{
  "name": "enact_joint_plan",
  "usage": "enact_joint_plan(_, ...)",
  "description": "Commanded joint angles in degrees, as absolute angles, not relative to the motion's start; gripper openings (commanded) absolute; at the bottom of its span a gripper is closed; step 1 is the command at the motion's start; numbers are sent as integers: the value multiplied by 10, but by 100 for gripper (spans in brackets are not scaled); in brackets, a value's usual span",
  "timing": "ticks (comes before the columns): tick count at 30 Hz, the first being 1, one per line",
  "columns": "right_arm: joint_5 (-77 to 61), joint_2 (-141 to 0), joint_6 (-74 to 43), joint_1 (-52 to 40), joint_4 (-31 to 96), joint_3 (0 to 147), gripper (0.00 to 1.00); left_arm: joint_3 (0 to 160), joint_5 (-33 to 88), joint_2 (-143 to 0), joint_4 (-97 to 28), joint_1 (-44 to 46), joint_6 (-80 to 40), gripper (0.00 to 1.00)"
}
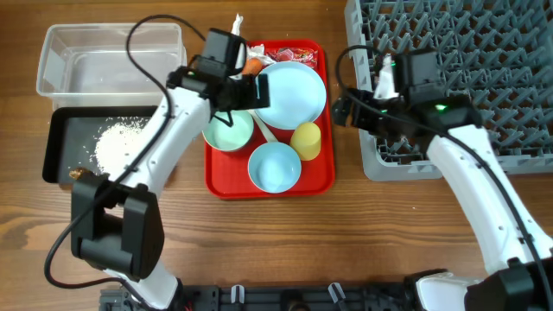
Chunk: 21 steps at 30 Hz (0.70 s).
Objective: Sort waste into correct bins and load items into the dishwasher rack
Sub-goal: 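Withdraw the left arm and move the right gripper toward the yellow cup, then grasp the yellow cup with the right gripper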
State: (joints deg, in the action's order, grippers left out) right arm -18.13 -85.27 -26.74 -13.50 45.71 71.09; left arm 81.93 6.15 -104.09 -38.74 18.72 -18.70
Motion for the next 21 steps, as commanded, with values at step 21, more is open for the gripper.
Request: enact_joint_plan(21,-105,-972,-277,-266,387,719,91,825,70,-1043,-429,91,-288,100)
